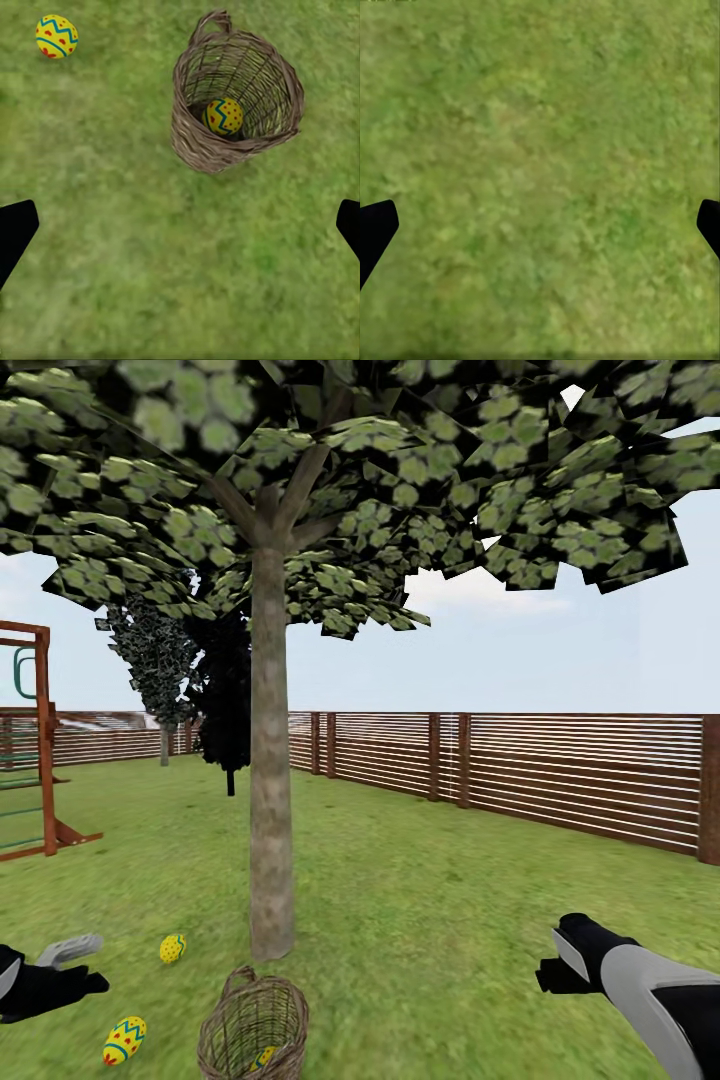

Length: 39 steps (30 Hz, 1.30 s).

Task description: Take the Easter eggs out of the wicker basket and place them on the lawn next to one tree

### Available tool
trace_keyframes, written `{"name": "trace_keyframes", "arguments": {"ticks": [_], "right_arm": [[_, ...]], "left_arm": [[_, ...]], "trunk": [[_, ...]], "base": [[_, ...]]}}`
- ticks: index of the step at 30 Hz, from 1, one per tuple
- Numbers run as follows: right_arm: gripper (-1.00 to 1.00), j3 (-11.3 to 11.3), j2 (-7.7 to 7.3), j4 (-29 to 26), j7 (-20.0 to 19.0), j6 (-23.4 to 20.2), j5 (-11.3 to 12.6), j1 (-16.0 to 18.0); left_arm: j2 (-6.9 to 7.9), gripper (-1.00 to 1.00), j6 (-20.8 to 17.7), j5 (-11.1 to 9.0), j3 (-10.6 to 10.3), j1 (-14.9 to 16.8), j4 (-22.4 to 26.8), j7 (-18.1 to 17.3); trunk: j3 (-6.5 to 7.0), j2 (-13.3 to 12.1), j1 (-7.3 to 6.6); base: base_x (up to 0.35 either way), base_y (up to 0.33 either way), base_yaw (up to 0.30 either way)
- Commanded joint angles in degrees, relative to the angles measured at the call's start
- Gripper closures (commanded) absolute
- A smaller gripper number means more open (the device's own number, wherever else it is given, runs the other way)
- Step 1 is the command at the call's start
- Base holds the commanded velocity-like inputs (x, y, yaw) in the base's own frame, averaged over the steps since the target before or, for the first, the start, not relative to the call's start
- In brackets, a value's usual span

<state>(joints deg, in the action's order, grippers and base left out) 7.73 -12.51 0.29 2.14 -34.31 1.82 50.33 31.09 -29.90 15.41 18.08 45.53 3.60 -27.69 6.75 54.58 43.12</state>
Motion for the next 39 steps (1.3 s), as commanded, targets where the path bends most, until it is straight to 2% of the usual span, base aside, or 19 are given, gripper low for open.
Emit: {"name": "trace_keyframes", "arguments": {"ticks": [1,7,34,39], "right_arm": [[-1.0,0.4,0.0,0.0,0.1,-0.2,0.2,0.0],[-1.0,0.4,-0.06,0.0,0.1,-0.1,0.2,0.0],[-1.0,0.4,-0.06,0.0,0.1,-0.1,0.2,0.0],[-1.0,0.4,-0.06,0.0,0.1,-0.1,0.2,0.0]], "left_arm": [[0.01,-1.0,-0.3,0.6,0.5,0.0,0.1,-0.3],[-0.2,-1.0,-0.3,0.5,0.5,0.0,0.1,0.1],[-0.21,-1.0,-0.3,0.0,1.0,0.0,0.3,-0.1],[-0.35,-1.0,-0.3,0.0,1.0,0.0,0.2,0.0]], "trunk": [[-0.01,0.0,0.02],[-0.01,0.0,0.02],[-0.01,0.0,0.02],[-0.01,0.0,0.02]], "base": [[0.0,0.0,0.0],[0.0,-0.095,0.0],[0.098,-0.338,0.0],[0.046,-0.13,0.0]]}}
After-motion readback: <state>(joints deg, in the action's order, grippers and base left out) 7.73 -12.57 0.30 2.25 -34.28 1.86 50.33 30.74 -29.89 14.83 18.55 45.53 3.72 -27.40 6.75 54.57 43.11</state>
